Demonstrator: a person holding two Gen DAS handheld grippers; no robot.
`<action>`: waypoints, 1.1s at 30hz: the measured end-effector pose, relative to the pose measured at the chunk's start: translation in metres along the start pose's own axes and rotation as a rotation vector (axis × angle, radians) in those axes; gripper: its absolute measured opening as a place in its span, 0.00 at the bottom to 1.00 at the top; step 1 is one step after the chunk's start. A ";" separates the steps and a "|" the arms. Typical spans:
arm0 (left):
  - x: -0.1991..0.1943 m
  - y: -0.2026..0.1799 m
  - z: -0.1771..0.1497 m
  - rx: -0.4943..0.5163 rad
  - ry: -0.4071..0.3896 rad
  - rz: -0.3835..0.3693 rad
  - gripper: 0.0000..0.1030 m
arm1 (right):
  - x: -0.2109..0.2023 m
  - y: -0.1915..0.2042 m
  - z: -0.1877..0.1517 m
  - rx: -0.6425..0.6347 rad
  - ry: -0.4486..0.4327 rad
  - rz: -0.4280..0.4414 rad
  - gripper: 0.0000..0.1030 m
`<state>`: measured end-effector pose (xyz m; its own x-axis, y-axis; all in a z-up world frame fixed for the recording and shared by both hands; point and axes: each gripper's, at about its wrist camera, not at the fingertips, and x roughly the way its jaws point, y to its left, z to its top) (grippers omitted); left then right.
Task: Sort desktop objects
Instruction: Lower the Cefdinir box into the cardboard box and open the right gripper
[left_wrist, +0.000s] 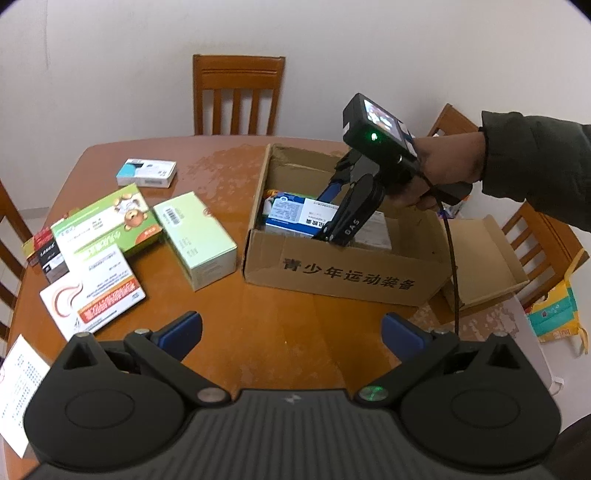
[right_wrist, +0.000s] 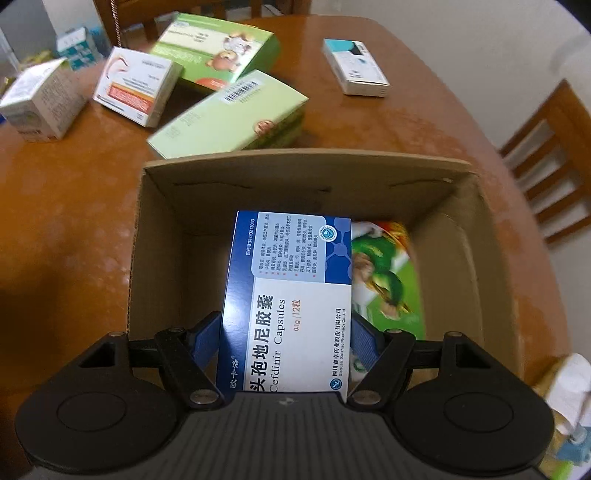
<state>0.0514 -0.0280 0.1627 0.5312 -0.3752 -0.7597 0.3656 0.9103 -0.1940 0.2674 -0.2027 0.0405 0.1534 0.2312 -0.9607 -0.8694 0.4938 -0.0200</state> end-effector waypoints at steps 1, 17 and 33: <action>0.001 0.001 0.000 -0.004 0.002 0.003 1.00 | 0.001 -0.001 0.001 -0.003 0.001 0.008 0.74; 0.007 -0.004 -0.001 -0.014 0.018 0.003 1.00 | 0.034 -0.015 0.005 -0.003 0.046 0.090 0.74; 0.009 -0.002 -0.001 -0.024 0.026 0.014 1.00 | 0.057 -0.019 0.007 -0.055 0.059 -0.038 0.77</action>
<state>0.0551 -0.0331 0.1558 0.5164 -0.3578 -0.7780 0.3395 0.9196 -0.1975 0.2964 -0.1929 -0.0121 0.1600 0.1627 -0.9736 -0.8882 0.4540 -0.0701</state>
